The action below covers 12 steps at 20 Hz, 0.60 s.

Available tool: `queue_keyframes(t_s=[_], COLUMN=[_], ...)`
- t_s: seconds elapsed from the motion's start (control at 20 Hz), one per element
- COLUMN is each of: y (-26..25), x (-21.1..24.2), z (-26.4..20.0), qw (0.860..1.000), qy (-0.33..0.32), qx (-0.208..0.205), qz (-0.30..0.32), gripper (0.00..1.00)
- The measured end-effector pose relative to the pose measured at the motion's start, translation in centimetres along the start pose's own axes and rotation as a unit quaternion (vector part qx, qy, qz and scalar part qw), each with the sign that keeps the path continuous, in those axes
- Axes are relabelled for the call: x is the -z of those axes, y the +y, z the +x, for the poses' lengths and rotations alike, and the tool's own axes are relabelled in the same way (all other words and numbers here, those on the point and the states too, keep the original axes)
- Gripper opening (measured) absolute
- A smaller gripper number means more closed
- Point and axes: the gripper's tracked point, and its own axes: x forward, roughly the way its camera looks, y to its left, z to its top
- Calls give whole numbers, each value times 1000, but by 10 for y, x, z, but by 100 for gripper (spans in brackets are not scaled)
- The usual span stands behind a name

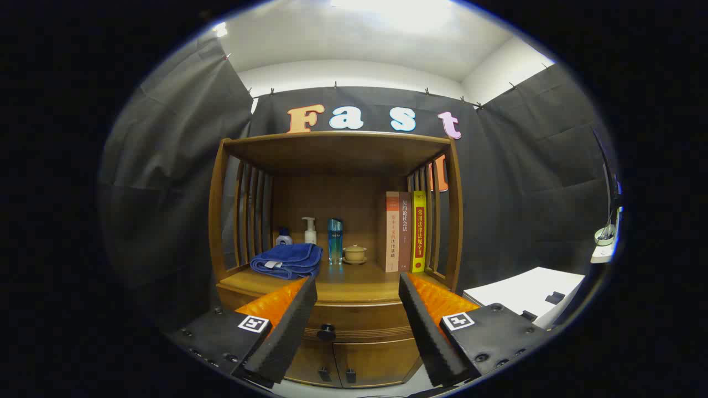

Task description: Pull open the drawer, take out the items inside it, and place them on the countertop above the cabinet.

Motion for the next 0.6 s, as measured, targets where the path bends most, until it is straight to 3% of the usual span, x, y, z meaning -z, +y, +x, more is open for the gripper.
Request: queue_keyframes(t_s=[0.6], y=[2], x=[11], z=[4], qw=[1000], qy=[7], qx=[-4], qz=[-3], gripper=[98])
